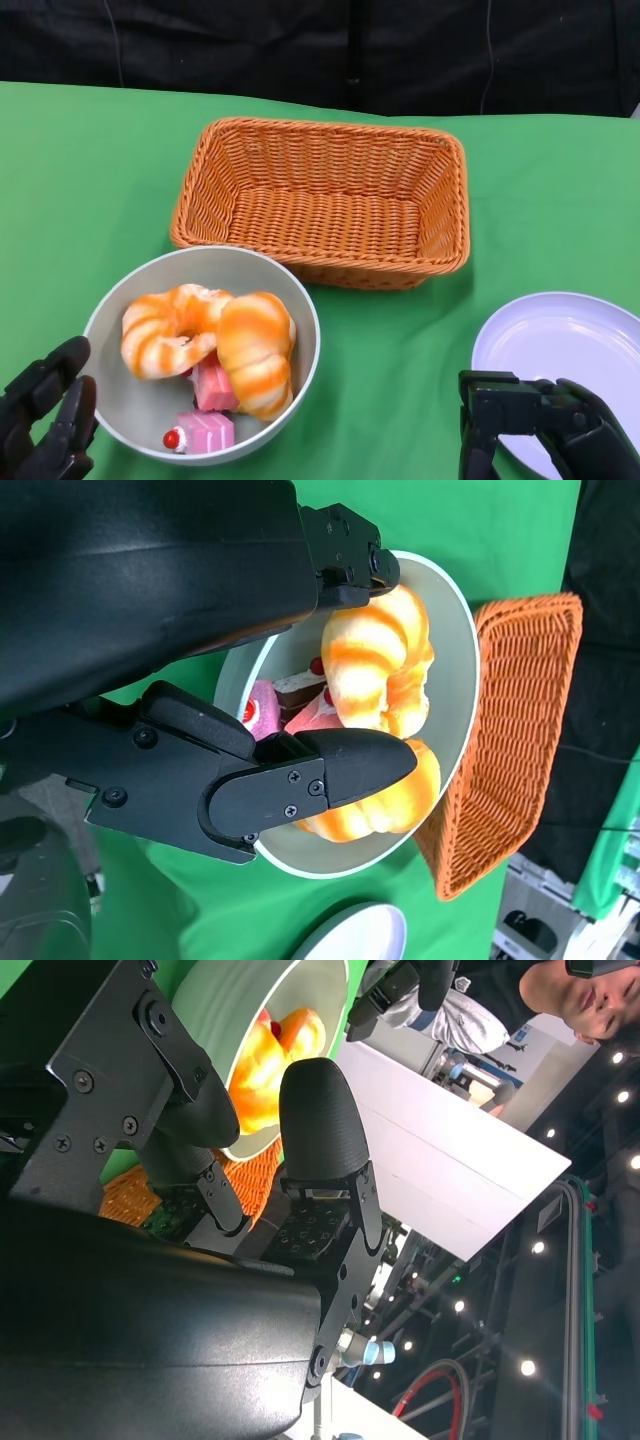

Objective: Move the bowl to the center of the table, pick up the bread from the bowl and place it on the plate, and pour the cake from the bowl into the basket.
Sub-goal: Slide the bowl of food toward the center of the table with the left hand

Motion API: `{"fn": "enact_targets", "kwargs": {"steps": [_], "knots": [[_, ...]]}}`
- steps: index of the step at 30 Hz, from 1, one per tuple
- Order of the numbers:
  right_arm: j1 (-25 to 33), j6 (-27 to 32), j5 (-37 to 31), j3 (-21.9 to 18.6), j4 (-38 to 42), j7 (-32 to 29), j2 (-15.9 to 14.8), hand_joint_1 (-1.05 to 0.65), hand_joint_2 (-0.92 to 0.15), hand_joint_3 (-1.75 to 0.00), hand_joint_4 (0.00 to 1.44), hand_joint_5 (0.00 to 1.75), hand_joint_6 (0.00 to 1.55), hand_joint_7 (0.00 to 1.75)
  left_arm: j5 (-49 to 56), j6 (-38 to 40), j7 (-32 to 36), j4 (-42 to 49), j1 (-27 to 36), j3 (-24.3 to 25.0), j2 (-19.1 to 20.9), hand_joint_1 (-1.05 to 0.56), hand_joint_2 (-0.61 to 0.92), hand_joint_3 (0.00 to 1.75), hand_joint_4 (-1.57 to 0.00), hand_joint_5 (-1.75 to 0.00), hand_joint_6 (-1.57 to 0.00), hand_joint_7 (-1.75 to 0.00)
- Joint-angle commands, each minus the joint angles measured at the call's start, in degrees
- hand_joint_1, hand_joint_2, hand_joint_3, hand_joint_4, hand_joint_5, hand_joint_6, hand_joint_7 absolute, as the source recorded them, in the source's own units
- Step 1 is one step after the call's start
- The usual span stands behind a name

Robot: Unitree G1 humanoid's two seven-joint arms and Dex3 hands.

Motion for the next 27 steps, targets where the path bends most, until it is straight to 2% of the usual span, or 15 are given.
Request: {"fn": "enact_targets", "kwargs": {"steps": [1,4,6,10,14,22,27], "knots": [[0.2,-0.2,0.8,-0.2,-0.7,-0.2,-0.5,0.14,-0.22,-1.60,0.84,1.65,0.80,1.35,0.9,0.6,-0.1,-1.0,-0.2,-1.0,1.2,-0.78,0.92,0.69,0.00,0.00,0.00,0.00],[-0.3,-0.9,-0.3,-0.7,-0.5,-1.3,0.5,0.06,-0.35,-1.38,0.69,1.56,0.66,1.26,2.8,-1.0,-1.4,-0.1,-0.1,-2.5,2.3,-0.79,0.92,0.69,0.00,0.00,0.00,0.00],[-0.3,-0.9,-1.3,-1.1,-0.9,-1.9,1.0,0.01,-0.40,-1.29,0.57,1.57,0.54,1.26,4.0,-1.6,-1.6,0.0,0.0,-3.4,2.7,-0.80,0.92,0.69,0.00,0.00,0.00,0.00],[0.1,0.0,-3.0,-1.8,-2.5,-3.3,1.6,-0.05,-0.42,-1.29,0.38,1.56,0.35,1.28,5.7,-1.9,-2.0,-0.2,-0.1,-5.1,3.1,-0.81,0.92,0.69,0.00,0.00,0.00,0.00],[0.4,1.1,-4.1,-1.9,-4.0,-4.3,2.1,-0.01,-0.39,-1.33,0.22,1.56,0.18,1.30,6.7,-2.0,-1.5,-0.3,-0.6,-6.7,2.4,-0.81,0.92,0.68,-0.02,-0.01,0.00,0.00],[0.7,2.2,-3.4,-1.3,-4.7,-4.2,1.7,0.01,-0.38,-1.35,0.17,1.65,0.14,1.38,7.9,-1.5,-0.8,-0.8,-1.3,-8.5,1.6,-0.82,0.92,0.66,-0.04,-0.02,0.00,0.00],[0.5,1.6,-2.8,-1.2,-4.2,-4.2,1.6,0.03,-0.39,-1.35,0.12,1.64,0.05,1.38,8.1,-1.6,-1.3,-1.3,-1.2,-9.2,1.3,-0.81,0.92,0.67,-0.03,-0.02,0.00,0.00]]}}
